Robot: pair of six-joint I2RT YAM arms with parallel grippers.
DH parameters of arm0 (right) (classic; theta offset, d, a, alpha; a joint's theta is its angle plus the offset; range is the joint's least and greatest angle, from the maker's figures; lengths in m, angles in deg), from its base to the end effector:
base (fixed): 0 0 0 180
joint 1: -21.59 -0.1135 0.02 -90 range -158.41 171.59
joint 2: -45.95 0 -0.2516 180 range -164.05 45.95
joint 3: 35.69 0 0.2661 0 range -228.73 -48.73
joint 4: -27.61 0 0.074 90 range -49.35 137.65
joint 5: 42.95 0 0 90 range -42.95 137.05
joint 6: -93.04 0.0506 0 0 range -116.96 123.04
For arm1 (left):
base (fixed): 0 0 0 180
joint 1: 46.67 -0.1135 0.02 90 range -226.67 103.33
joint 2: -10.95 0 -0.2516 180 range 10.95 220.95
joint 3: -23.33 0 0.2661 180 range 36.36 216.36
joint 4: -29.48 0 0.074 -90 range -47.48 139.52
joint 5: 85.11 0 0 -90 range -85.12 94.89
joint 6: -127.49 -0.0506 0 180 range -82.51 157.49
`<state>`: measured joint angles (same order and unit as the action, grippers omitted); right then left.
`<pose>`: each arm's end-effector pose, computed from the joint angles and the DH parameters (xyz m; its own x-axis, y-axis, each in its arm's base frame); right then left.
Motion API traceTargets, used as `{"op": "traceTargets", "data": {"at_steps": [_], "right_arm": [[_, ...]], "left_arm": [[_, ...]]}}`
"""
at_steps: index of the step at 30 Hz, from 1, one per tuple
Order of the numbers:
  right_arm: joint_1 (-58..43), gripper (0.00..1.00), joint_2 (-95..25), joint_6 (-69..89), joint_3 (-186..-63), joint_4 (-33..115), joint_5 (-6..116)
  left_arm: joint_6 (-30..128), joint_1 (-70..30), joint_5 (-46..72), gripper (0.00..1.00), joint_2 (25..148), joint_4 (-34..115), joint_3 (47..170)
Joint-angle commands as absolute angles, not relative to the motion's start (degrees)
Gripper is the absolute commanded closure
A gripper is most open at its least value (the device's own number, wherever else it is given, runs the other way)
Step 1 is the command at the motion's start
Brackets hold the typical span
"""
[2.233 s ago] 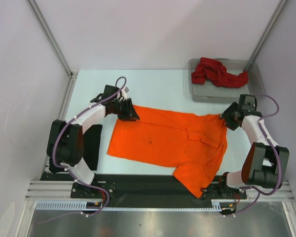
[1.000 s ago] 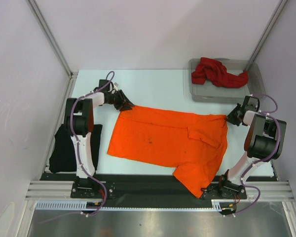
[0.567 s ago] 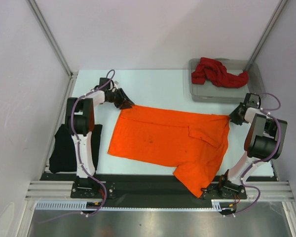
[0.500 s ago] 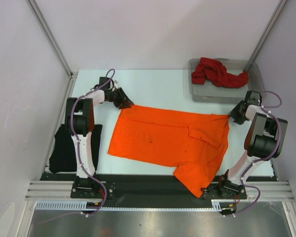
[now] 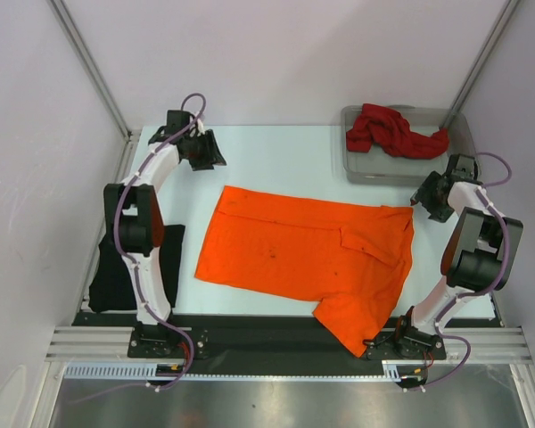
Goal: Fold and stack the t-shirts
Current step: Fold the tshirt
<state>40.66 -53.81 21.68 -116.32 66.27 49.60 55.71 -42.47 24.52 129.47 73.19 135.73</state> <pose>0.3603 -0.1222 0.1689 -0.6606 0.5662 -0.4930 0.5436 0.8136 0.2060 0.4806 -0.0523 0.2132 -0.8130 -0.2356 -0.5325 0.0325 0.8947 -0.4455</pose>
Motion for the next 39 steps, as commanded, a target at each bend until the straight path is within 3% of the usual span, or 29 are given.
{"op": "traceTargets", "data": {"at_steps": [1,7,18,24,38,39], "right_arm": [[40.7,0.32,-52.1,18.5,-116.2,64.7,54.5],[41.8,0.32,-53.3,17.1,-116.5,65.0,56.4],[42.2,0.32,-56.7,16.8,-116.5,64.8,57.9],[42.2,0.32,-57.7,17.6,-115.9,63.9,58.3],[41.5,0.38,-59.6,16.1,-116.5,64.6,60.0],[41.5,0.39,-59.7,16.1,-116.4,64.6,60.1]], "left_arm": [[47.3,-42.6,22.0,0.46,135.6,79.1,140.5],[46.5,-42.4,24.9,0.38,140.1,80.6,144.3],[45.8,-40.1,26.1,0.47,141.6,79.7,140.3],[45.1,-39.3,23.8,0.44,138.8,77.9,135.1],[46.5,-39.6,23.9,0.76,143.8,81.1,141.3],[46.7,-39.6,23.6,0.82,143.9,81.0,141.3]]}}
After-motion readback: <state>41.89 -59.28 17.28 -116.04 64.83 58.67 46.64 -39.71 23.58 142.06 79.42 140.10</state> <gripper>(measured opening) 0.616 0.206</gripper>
